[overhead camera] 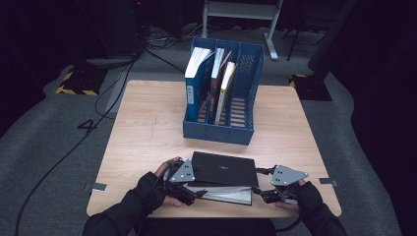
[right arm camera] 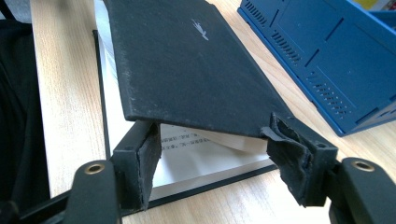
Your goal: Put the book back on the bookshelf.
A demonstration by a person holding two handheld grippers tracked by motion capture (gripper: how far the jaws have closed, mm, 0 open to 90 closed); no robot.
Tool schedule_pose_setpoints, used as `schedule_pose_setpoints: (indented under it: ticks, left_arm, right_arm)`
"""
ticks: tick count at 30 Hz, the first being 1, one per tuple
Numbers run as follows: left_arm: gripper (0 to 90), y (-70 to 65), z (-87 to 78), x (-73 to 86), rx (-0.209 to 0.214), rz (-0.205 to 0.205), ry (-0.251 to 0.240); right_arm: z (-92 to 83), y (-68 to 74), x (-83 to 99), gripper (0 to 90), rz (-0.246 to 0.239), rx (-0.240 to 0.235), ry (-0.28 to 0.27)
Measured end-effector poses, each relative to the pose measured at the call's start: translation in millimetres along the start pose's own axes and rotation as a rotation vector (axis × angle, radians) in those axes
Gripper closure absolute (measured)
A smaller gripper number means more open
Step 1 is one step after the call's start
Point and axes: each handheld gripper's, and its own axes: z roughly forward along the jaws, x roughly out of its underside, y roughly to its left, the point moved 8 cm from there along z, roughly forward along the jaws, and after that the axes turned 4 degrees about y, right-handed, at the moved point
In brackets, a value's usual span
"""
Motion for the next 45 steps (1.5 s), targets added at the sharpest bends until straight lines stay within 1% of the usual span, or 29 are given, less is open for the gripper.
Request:
schedule_pose_setpoints:
  ticks: [2,4,6,7,9,10,11,14,16,17,19,22,23,24,26,28,29,30,31,33,34,35,36,37,38,40,41,44,45]
  left_arm:
    - [15.9,-0.8,5.1,-2.0,-0.02,0.018,0.022]
    - [16.3,1.4,9.1,-3.0,-0.038,0.021,0.036]
    - [19.6,6.3,11.8,-2.5,-0.062,0.011,0.047]
    - [21.5,9.9,12.0,-1.7,-0.07,-0.004,0.047]
    - [27.1,17.3,10.4,0.1,-0.066,-0.041,0.036]
    - [28.3,17.3,10.4,0.1,-0.066,-0.041,0.036]
    - [28.3,20.4,9.6,1.4,-0.069,-0.05,0.037]
    - [34.1,29.1,6.7,3.8,-0.078,-0.086,0.029]
    - [35.7,32.6,4.6,4.1,-0.085,-0.082,0.03]
    - [38.3,34.6,3.2,4.1,-0.093,-0.082,0.029]
    - [41.7,39.3,1.1,3.4,-0.085,-0.091,0.018]
    - [42.6,46.7,0.3,2.7,-0.074,-0.114,0.012]
    - [42.7,48.1,0.8,2.5,-0.069,-0.114,0.012]
    - [42.7,49.9,1.3,2.4,-0.063,-0.104,0.015]
    - [42.1,51.6,1.7,0.9,-0.06,-0.111,0.009]
    - [40.7,48.1,0.1,0.3,-0.026,-0.097,0.011]
    - [36.9,48.1,0.1,0.3,-0.026,-0.097,0.011]
    - [32.0,45.6,-1.4,0.6,-0.014,-0.088,0.02]
    - [32.0,42.5,-3.3,0.2,-0.013,-0.074,0.029]
    - [21.1,35.0,-10.4,-3.7,-0.033,-0.034,0.027]
    - [20.3,30.9,-13.8,-6.5,-0.039,-0.023,0.027]
    - [18.0,25.4,-17.3,-9.9,-0.032,-0.011,0.022]
    - [16.2,20.4,-20.9,-14.3,-0.03,0.004,0.008]
    - [16.5,16.3,-23.7,-18.5,-0.035,0.015,-0.004]
    - [16.1,12.3,-24.7,-22.7,-0.033,0.016,-0.014]
    - [16.2,4.8,-23.0,-30.2,-0.032,0.022,-0.024]
    - [16.1,1.3,-20.4,-33.1,-0.031,0.034,-0.016]
    - [16.2,-7.1,-7.7,-39.2,-0.052,0.046,0.015]
    - [16.2,-9.3,-2.3,-39.5,-0.051,0.049,0.039]
  right_arm:
    - [0.6,1.0,-0.9,35.8,-0.002,0.0,0.001]
    - [1.1,1.1,-1.2,35.8,-0.008,0.004,0.005]
    - [1.7,1.4,-2.4,35.9,-0.01,0.004,0.003]
    - [2.2,1.4,-2.7,35.9,-0.022,0.006,0.005]
    - [3.3,2.5,-4.1,36.0,-0.024,0.008,0.004]
    - [3.3,2.5,-4.1,36.0,-0.024,0.008,0.004]
    - [4.2,2.9,-5.0,36.2,-0.026,0.012,0.004]
    - [5.7,4.0,-7.9,36.7,-0.034,0.016,0.0]
    - [6.7,4.3,-10.0,37.1,-0.039,0.016,-0.003]
    - [7.1,4.4,-11.2,37.4,-0.039,0.016,-0.005]
    - [8.1,4.2,-14.4,38.3,-0.039,0.02,-0.011]
    - [9.9,4.0,-18.8,39.4,-0.039,0.019,-0.021]
    - [10.4,3.8,-19.9,39.9,-0.044,0.02,-0.023]
    - [11.1,4.4,-21.0,40.4,-0.044,0.015,-0.024]
    - [13.1,5.3,-23.7,41.3,-0.054,0.009,-0.026]
    - [14.3,6.7,-25.4,42.1,-0.06,0.007,-0.026]
    - [14.8,7.9,-25.6,42.3,-0.068,0.007,-0.022]
    - [15.1,8.3,-25.6,42.4,-0.069,0.008,-0.022]
    - [15.1,8.3,-25.6,42.4,-0.069,0.008,-0.022]
    - [14.7,8.2,-25.9,43.0,-0.066,0.012,-0.026]
    - [14.5,7.9,-26.2,43.3,-0.066,0.013,-0.025]
    - [14.2,7.5,-26.7,43.6,-0.069,0.015,-0.025]
    - [14.0,7.5,-26.9,43.8,-0.067,0.015,-0.025]
    - [13.9,7.4,-27.1,43.9,-0.066,0.015,-0.026]
    - [13.9,7.3,-27.1,43.9,-0.064,0.014,-0.025]
    - [13.8,6.9,-27.7,44.1,-0.051,0.013,-0.029]
    - [13.6,6.4,-28.0,44.3,-0.051,0.014,-0.028]
    - [14.3,6.4,-30.2,45.0,-0.04,0.012,-0.03]
    - [15.0,6.7,-31.0,45.3,-0.045,0.012,-0.029]
